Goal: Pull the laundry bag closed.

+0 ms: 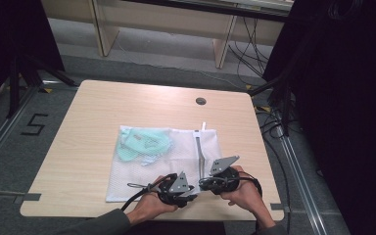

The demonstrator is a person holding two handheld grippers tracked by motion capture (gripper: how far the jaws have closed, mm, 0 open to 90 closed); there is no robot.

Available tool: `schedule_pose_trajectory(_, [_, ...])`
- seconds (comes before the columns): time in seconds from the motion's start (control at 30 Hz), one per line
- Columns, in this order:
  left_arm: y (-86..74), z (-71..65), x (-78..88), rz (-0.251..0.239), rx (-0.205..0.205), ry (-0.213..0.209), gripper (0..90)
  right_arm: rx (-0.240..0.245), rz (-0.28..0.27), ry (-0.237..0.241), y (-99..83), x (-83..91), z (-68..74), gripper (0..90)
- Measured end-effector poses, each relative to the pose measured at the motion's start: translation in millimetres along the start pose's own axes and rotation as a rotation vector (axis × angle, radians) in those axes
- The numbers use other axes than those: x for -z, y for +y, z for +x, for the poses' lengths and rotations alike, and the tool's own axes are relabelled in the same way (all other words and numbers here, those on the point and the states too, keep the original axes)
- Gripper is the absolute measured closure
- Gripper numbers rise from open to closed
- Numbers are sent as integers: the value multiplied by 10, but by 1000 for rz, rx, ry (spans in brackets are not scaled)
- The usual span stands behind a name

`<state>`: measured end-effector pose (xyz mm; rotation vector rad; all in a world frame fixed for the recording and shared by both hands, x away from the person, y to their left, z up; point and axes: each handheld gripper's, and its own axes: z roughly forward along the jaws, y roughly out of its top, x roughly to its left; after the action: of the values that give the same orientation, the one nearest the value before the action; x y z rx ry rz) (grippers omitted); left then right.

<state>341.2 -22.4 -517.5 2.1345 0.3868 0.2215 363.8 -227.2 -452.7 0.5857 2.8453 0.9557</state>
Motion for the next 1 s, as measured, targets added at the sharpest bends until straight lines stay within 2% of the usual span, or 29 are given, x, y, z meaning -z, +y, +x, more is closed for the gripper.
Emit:
schedule_pose_trajectory(0.07, [5,7,-9,-6,-9,2,701,-7,2,14,-2,-17,-1,866])
schedule_pose_trajectory(0.1, [8,3,-12,-8,-8,5,714,9,2,12,-2,-20,-11,866])
schedule_pose_trajectory(0.13, [15,3,-12,-8,-15,7,722,-4,2,14,-2,-18,-1,866])
schedule_pose_trajectory(0.17, [18,-2,-24,-17,-18,0,728,11,-2,12,0,-20,-15,866])
schedule_pose_trajectory(0.2, [25,-11,-32,-21,-19,-2,736,-3,-3,12,0,-21,-8,866])
schedule_pose_trajectory(0.27, [32,-27,-61,-19,-24,-13,754,10,1,14,0,-27,-24,866])
schedule_pose_trajectory(0.3, [34,-18,-67,-6,-48,-6,771,-13,11,9,-4,-25,-12,866])
schedule_pose_trajectory(0.37, [33,-19,-85,11,-71,-7,828,-9,12,7,-6,-30,-14,866])
schedule_pose_trajectory(0.43, [28,-33,-88,4,-96,3,871,-7,22,4,-13,-31,-30,866])
schedule_pose_trajectory(0.47, [32,-23,-76,13,-111,7,880,5,13,6,-19,-36,-46,866])
schedule_pose_trajectory(0.5, [38,-17,-65,17,-111,3,882,-17,14,6,-26,-30,-34,866])
schedule_pose_trajectory(0.63, [39,-23,-71,20,-122,-4,887,-22,25,2,-38,-30,-66,866])
schedule_pose_trajectory(0.67, [36,-39,-72,24,-132,-3,887,-5,17,4,-40,-49,-76,866])
schedule_pose_trajectory(0.7, [40,-40,-71,25,-156,3,887,-20,27,14,-43,-53,-71,866])
schedule_pose_trajectory(0.73, [32,-64,-80,20,-131,0,887,-28,30,9,-46,-60,-71,866])
schedule_pose_trajectory(0.77, [33,-64,-81,26,-133,-4,887,-6,32,12,-43,-76,-85,866])
schedule_pose_trajectory(0.8, [34,-62,-80,29,-139,-6,888,-29,42,15,-45,-75,-73,866])
schedule_pose_trajectory(1.0, [30,-61,-77,33,-131,-12,888,-40,45,22,-47,-122,-110,867])
